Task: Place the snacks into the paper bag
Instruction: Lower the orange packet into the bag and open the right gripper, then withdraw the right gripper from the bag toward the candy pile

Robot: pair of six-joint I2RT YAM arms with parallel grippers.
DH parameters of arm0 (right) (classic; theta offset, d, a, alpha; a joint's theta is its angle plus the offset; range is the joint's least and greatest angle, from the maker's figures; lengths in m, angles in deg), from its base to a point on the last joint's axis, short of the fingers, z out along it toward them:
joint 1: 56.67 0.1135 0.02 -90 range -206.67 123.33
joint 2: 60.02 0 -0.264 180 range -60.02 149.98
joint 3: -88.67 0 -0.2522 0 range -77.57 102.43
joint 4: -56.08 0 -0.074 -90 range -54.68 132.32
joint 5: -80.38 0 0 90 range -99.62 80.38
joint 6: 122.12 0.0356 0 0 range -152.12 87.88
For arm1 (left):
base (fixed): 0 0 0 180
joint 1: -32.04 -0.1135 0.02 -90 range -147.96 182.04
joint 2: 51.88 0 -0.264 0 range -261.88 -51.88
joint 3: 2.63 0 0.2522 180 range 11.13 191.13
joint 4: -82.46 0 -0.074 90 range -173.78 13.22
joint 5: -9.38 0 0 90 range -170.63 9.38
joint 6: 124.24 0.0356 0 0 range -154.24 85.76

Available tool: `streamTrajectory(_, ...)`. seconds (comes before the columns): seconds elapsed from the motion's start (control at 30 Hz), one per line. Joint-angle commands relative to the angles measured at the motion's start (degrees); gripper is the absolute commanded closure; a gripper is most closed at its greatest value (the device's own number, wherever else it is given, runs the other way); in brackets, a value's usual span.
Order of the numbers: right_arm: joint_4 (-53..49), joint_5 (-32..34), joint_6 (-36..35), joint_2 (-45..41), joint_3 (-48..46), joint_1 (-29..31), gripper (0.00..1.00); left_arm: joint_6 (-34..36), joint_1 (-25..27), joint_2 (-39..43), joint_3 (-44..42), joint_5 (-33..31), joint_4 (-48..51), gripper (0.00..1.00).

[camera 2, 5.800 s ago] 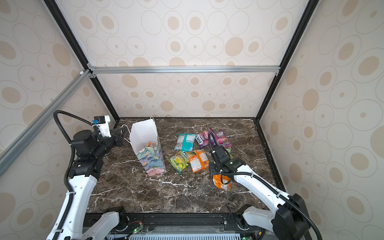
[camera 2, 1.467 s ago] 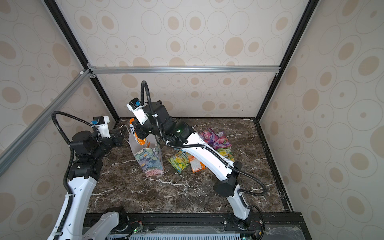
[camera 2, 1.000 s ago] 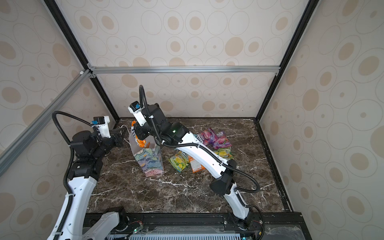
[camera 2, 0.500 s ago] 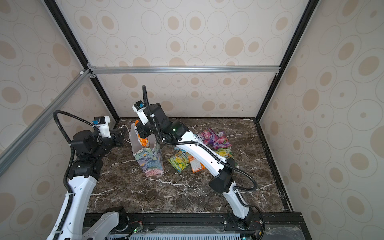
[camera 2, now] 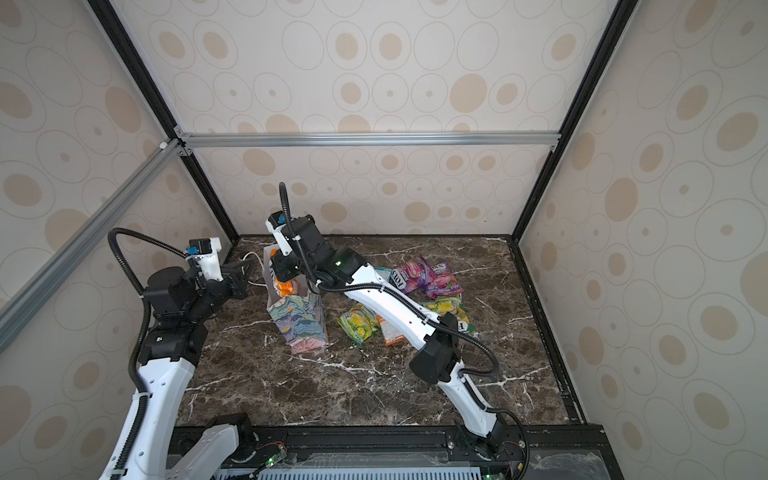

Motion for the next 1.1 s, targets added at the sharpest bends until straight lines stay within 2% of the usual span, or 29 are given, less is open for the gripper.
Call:
streamTrajectory(0.0, 3.0, 2.0, 0.8, 0.1, 0.6, -0.2, 1.00, 0.8, -0.2, 0.9, 0.2, -0.6, -0.6, 1.00)
streamTrajectory(0.23, 2.3, 2.0, 0.1, 1.3, 0.4, -0.1, 1.00, 1.9, -0.2, 1.3, 0.6, -4.0, 0.8, 1.00)
streamTrajectory(0.47, 2.3, 1.6, -0.8, 0.9, 0.4, 0.3, 0.99, 1.6, -0.2, 0.9, 0.4, -3.3, 0.6, 1.00)
streamTrajectory(0.67, 2.5, 1.0, -1.4, 1.3, 1.1, 0.6, 0.85, 1.6, -0.2, 1.0, 0.2, -3.3, 0.6, 1.00)
streamTrajectory(0.8, 2.4, 0.4, -1.5, 1.5, 2.0, 1.0, 0.80, 1.6, -0.2, 0.9, 0.3, -3.3, 0.6, 1.00)
streamTrajectory(1.07, -0.4, 0.8, -3.9, 0.2, 3.7, 1.7, 0.78, 1.6, -0.2, 1.1, 0.1, -3.2, 0.6, 1.00)
